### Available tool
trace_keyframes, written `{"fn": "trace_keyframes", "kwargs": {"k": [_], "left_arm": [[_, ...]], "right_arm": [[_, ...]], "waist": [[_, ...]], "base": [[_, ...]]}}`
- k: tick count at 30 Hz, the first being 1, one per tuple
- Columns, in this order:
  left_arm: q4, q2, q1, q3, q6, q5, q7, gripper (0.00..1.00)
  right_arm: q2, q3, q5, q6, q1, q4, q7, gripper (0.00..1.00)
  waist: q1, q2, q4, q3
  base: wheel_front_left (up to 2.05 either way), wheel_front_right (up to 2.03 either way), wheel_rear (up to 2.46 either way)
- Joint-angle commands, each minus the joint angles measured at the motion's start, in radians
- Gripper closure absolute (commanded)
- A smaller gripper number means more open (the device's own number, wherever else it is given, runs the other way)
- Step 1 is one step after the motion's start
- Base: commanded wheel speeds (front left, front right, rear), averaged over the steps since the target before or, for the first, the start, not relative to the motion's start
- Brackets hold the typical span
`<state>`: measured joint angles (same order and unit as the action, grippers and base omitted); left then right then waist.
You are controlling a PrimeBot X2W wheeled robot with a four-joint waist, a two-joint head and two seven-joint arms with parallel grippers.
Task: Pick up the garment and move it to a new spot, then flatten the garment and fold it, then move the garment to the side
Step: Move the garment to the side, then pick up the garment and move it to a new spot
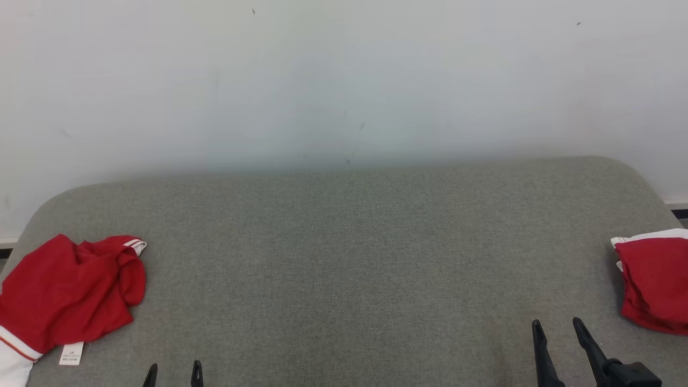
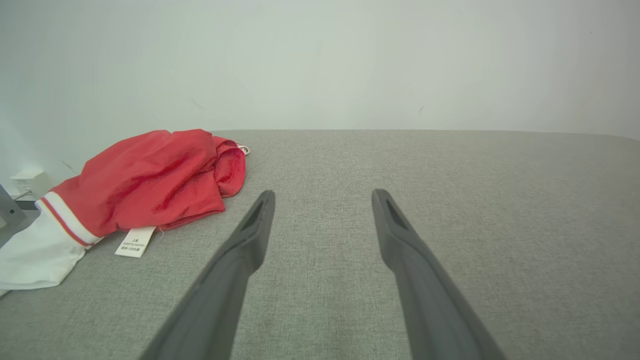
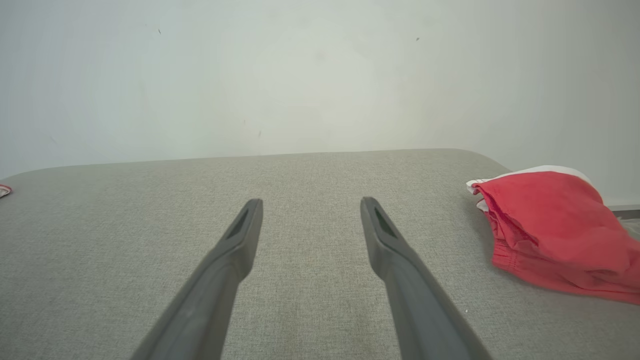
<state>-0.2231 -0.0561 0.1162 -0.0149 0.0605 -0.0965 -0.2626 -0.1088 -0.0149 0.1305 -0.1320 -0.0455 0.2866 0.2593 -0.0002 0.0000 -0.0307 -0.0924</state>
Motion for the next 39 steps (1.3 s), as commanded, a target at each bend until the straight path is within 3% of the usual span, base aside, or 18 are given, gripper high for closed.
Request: {"fn": "trace_keyframes", "kwargs": {"k": [1, 11, 39], "left_arm": [[-0.003, 0.001, 0.014, -0.006, -0.001, 0.009, -0.003, 0.0], [0.01, 0.005, 0.033, -0.013, 0.006, 0.006, -0.003, 0.0], [0.021, 0.006, 0.035, 0.001, 0.001, -0.012, -0.003, 0.0]], "right_arm": [[0.006, -0.008, -0.005, 0.003, -0.014, -0.007, 0.004, 0.0], [0.017, -0.018, -0.019, 0.003, -0.031, -0.031, 0.005, 0.0], [0.03, -0.014, -0.033, 0.003, -0.038, -0.016, 0.006, 0.0]], "waist": [[0.0002, 0.0, -0.002, -0.006], [0.0002, 0.0, -0.024, -0.015], [0.0002, 0.0, -0.002, -0.004]], "base": [[0.0, 0.0, 0.0], [0.0, 0.0, 0.0], [0.0, 0.0, 0.0]]}}
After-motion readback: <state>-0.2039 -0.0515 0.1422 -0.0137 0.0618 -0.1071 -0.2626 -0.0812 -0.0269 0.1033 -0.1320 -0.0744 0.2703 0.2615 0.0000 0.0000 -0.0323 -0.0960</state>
